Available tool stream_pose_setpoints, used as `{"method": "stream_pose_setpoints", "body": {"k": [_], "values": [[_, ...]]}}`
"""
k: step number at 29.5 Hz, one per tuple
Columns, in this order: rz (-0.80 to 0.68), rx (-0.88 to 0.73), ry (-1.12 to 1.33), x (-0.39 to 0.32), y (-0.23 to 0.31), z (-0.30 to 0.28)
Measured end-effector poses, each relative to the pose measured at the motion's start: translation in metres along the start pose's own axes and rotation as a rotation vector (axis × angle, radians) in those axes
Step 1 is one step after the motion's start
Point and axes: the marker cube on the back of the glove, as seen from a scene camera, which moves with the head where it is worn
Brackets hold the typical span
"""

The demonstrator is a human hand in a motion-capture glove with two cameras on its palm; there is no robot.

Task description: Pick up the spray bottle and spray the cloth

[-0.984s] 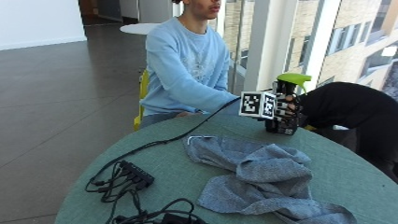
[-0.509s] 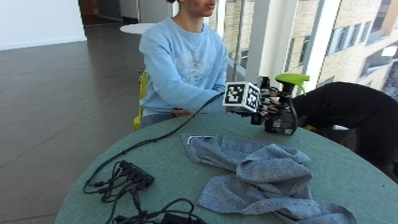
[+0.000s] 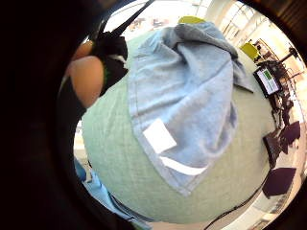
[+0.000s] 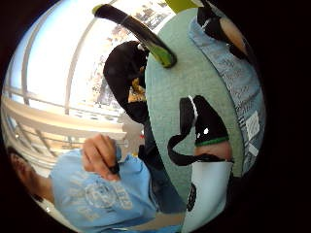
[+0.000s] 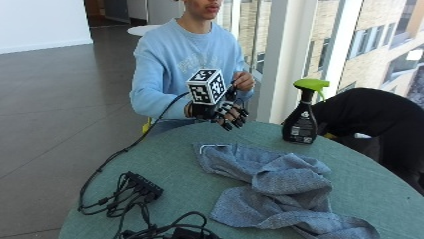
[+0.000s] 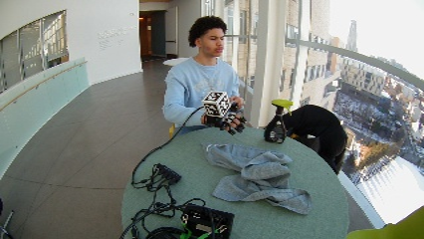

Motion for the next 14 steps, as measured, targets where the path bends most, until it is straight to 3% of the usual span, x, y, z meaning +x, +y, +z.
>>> {"method": "stream_pose_setpoints", "body": {"k": [14], "values": [[0.012,-0.016,0.165,0.032,0.063,-0.025]]}}
